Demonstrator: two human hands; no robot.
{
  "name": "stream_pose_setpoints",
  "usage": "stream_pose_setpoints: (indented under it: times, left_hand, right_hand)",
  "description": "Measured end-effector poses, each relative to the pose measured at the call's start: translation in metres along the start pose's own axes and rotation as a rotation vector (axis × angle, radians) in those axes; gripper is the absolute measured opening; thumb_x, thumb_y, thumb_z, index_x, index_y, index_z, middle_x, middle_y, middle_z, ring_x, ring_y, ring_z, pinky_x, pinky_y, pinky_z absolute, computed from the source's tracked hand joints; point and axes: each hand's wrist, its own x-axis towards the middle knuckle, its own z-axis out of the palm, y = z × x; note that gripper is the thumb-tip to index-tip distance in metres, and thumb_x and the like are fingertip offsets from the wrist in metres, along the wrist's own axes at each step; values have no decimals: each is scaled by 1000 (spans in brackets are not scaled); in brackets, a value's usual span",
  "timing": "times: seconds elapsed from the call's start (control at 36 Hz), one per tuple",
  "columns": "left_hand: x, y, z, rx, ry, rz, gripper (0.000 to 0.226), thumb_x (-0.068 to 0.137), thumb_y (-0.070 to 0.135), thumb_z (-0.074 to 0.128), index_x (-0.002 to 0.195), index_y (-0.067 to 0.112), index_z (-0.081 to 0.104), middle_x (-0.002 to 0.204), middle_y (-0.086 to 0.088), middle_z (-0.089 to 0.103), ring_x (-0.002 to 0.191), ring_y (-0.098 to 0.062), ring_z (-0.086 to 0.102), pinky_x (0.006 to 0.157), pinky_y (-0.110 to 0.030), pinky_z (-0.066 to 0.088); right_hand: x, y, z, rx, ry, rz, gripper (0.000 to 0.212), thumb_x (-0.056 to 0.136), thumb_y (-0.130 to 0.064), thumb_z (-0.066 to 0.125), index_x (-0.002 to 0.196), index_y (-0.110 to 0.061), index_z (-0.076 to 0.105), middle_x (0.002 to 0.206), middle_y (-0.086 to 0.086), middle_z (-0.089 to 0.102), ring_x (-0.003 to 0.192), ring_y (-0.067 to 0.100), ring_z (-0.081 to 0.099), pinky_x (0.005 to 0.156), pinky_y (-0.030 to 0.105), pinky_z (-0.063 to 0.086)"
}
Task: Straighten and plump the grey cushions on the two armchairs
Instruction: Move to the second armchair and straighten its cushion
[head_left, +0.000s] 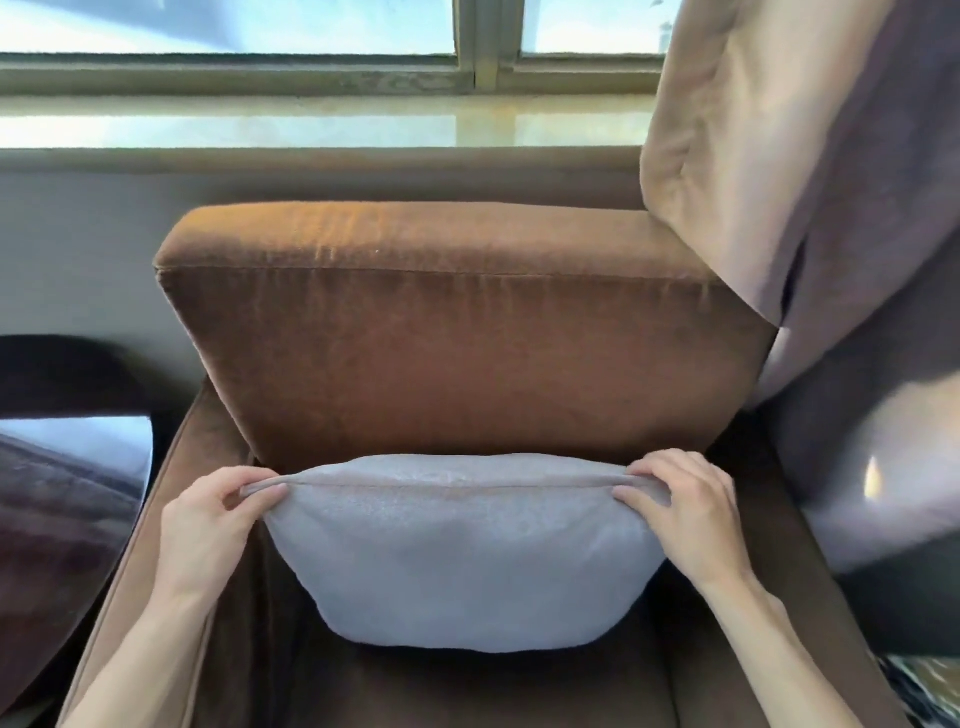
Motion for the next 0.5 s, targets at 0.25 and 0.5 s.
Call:
stream_pose_setpoints:
  times: [0.25, 0.5]
  left_hand:
    - [5, 49, 11, 232, -366, 167, 42, 65, 11, 93, 91, 38, 73, 99, 14, 70, 99, -13, 63, 87, -18, 41]
    - [22, 53, 12, 380, -259, 145, 37, 64, 13, 92, 72, 37, 65, 80, 12, 65, 80, -14, 61, 75, -39, 48]
  right_hand:
    - [-13, 39, -14, 449, -46, 338, 21, 82, -8, 80, 87, -27, 73, 93, -10, 71, 89, 4, 64, 71, 9, 45]
    - [16, 32, -33, 357, -58, 243, 14, 79, -9, 81, 73, -20, 75, 78, -6, 67, 80, 3, 61, 63, 10, 41]
